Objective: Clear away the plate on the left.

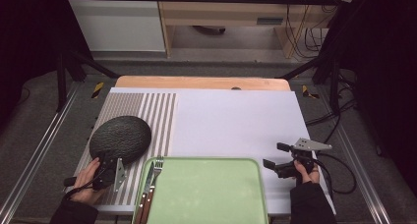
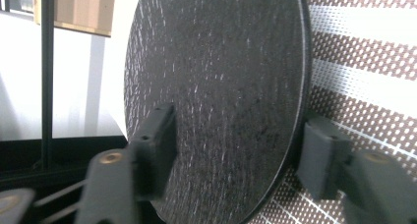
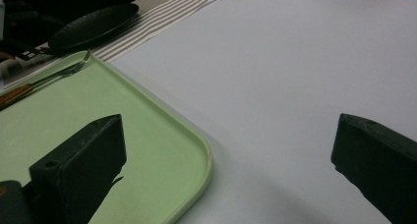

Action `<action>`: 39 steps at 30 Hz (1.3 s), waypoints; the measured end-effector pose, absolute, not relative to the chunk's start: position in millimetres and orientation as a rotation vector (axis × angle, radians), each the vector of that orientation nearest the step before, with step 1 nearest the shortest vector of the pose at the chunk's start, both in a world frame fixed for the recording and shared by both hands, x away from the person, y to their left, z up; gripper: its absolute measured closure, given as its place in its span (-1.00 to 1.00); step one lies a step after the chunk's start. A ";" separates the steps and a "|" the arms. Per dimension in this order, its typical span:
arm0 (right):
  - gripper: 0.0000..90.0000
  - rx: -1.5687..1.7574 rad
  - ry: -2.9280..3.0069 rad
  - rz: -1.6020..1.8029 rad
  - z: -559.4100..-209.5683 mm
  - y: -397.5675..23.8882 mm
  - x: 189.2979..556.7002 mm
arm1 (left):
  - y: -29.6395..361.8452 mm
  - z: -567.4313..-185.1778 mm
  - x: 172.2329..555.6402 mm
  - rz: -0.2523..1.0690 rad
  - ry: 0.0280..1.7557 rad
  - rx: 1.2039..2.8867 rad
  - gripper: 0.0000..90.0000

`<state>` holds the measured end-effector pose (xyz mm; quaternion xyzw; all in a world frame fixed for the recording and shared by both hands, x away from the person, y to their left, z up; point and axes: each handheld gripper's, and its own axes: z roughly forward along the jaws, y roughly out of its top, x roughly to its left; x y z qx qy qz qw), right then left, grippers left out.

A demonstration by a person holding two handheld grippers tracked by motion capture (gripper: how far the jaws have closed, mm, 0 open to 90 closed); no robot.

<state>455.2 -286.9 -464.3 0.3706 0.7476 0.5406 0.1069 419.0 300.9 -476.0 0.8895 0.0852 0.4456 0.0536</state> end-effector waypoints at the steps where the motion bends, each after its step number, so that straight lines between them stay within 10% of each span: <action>1: -0.99 1.091 2.201 1.592 -464.2 -286.8 455.2 | 300.5 -476.3 418.6 1.359 0.251 2.706 -0.07; 39: -0.99 1.093 2.211 1.586 -465.0 -285.6 455.3 | 291.2 -494.3 408.9 1.466 0.052 2.743 0.72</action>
